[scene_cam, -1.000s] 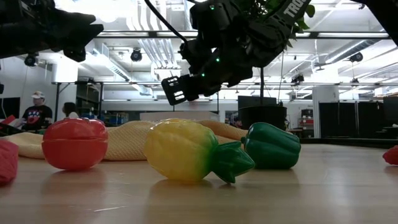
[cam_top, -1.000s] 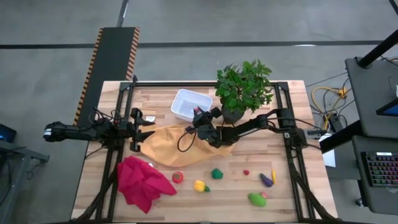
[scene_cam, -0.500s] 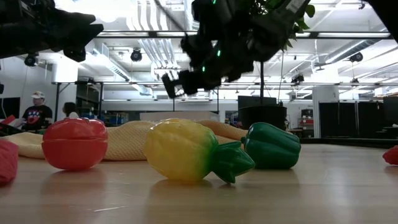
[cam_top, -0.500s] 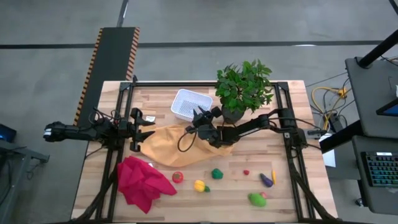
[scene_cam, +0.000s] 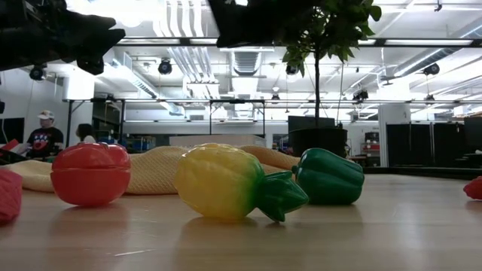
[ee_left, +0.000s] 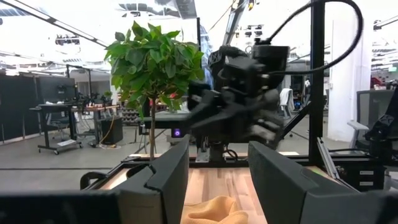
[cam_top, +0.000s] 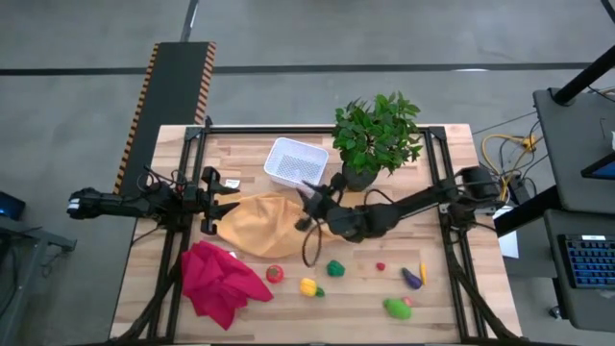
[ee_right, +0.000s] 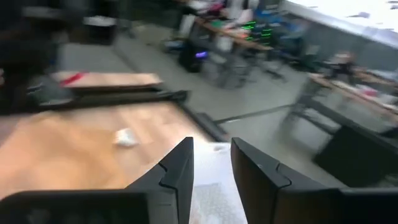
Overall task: Pick and placing Produce into tupperware
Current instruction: Put the red raspberry into the white bin
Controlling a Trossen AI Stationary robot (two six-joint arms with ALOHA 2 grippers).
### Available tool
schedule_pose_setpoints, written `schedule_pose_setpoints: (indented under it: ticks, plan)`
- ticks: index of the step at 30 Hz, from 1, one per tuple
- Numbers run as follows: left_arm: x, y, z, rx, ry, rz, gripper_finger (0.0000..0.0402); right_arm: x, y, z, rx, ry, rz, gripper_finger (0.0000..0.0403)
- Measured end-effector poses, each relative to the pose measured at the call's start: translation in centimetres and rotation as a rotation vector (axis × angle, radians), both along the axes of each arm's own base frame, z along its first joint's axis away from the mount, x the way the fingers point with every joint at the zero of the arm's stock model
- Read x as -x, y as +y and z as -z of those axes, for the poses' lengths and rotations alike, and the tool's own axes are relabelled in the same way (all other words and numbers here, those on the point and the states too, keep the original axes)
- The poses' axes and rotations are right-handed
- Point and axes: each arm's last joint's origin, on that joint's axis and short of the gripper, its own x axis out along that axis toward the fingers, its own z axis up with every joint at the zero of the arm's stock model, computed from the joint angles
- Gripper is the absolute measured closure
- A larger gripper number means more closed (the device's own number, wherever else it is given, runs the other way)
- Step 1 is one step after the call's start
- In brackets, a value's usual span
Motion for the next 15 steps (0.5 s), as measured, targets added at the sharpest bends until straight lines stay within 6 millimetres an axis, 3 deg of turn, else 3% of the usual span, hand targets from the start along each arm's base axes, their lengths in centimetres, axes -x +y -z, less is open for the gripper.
schedule_pose_setpoints:
  ticks: [5,15]
  plan:
    - [0.0,0.0,0.0,0.000,0.000,0.000,0.0249,3.0,1.8,-1.1,-0.056,0.060,-0.056,0.0313]
    - [0.0,0.0,0.1,-0.001,0.007,0.000,0.0249,11.3,6.6,-3.4,-0.160,0.048,-0.256,0.0326]
